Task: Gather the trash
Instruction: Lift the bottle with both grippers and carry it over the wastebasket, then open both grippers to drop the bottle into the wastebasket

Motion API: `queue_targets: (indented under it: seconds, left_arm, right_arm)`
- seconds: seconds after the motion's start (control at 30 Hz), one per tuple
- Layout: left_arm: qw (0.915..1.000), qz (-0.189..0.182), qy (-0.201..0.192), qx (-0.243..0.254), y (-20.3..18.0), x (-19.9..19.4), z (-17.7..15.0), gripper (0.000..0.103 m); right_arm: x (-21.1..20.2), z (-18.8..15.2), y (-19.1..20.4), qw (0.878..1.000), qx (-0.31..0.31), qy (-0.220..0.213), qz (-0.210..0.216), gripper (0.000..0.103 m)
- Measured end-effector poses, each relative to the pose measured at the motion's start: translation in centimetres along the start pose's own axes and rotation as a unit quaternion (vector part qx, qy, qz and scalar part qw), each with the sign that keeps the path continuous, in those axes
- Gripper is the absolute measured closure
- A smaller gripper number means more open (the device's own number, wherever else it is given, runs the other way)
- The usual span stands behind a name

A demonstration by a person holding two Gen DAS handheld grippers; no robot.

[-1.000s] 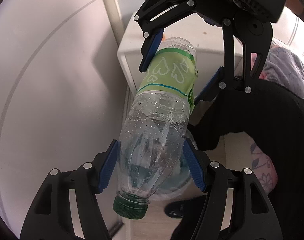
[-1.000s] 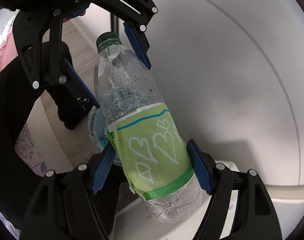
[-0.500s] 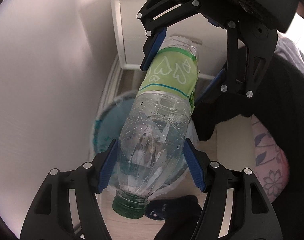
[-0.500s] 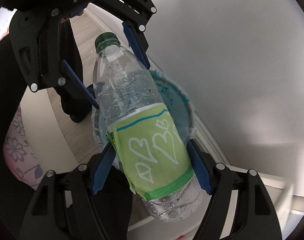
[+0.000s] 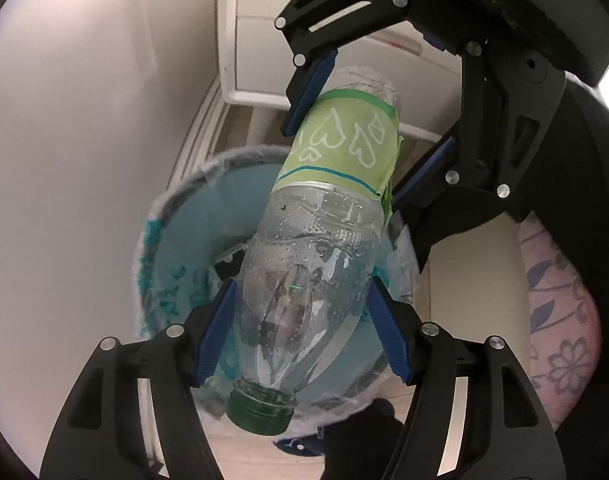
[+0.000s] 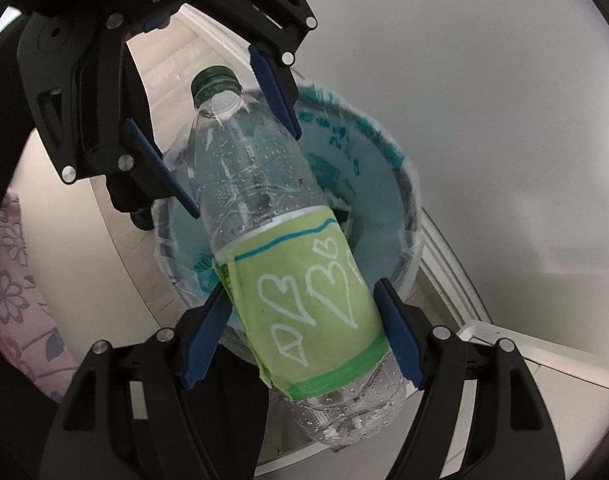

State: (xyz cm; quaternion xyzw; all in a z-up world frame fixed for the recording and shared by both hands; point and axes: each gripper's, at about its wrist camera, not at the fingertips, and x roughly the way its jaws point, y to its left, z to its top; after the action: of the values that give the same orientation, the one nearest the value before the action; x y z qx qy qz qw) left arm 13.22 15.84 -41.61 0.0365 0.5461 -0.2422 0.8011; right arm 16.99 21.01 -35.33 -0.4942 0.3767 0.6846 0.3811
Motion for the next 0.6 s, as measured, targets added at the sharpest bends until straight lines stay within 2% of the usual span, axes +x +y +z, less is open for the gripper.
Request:
queue_targets:
  seconds: [0.27, 0.53, 0.6]
  left_arm:
    - [0.9998, -0.015, 0.0, -0.012, 1.1, 3.1, -1.2, 0.039]
    - [0.9995, -0.022, -0.003, -0.02, 1.4, 3.9, -1.9, 0.038]
    - [0.9996, -0.017, -0.004, -0.022, 1.6, 3.8, -1.9, 0.029]
  right_arm:
    - [2.9, 0.7, 0.4, 1.0, -0.008, 0.027, -0.003, 0.033]
    - [2.8, 1.1, 0.5, 0.999, -0.009, 0.031, -0.004, 0.033]
    - [2.6, 1.0, 0.6, 1.0, -0.013, 0.025, -0.008, 0.033]
